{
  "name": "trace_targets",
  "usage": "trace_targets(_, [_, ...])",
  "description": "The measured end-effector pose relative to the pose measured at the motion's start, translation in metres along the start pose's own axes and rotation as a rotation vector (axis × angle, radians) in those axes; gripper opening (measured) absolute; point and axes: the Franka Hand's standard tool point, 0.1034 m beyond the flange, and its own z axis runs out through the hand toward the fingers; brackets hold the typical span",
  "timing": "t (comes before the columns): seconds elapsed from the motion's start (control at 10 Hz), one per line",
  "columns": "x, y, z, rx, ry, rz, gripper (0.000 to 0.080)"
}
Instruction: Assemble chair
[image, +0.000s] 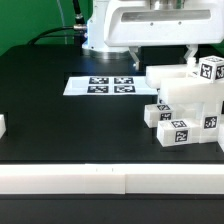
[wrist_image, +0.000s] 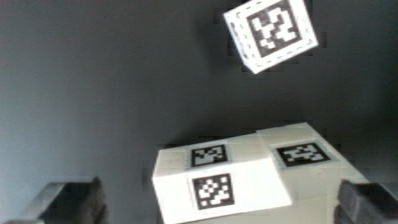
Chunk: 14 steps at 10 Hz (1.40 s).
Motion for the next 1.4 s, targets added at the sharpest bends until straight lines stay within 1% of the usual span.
trace_targets(0.3, [-0.002,0.000,0.001,-0.001,0.006,-0.011,0.0648])
trace_targets(0.4, [-0.011,-0.002,0.003,0.000,0.023,-0.042,0.0648])
trace_targets(0.5, [-0.020,-0.001,0.008,-0.004,0.040,-0.108,0.0648])
trace_targets(0.6, [-0.024,-0.003,0.012,-0.012,0.070,-0.135,0.0648])
trace_targets(0.7, [-0.032,-0.009,0.019,-0.017,0.088,-0.145,0.0648])
trace_targets(0.8, [-0.040,-0.012,0.025,-0.020,0.080,-0.140,0.0648])
trace_targets(0.9, [-0.036,-0.010,0.023,-0.019,0.083,-0.136,0.0648])
trace_targets(1.1, [-0.037,-0.011,0.025,-0.020,0.083,-0.143,0.0648])
trace_targets(1.2, [-0.039,-0.014,0.030,-0.024,0.088,-0.161,0.0648])
trace_targets(1.3, [-0.043,-0.022,0.038,-0.029,0.085,-0.180,0.0648])
trace_targets(1.4, [-0.044,-0.022,0.042,-0.033,0.080,-0.184,0.0648])
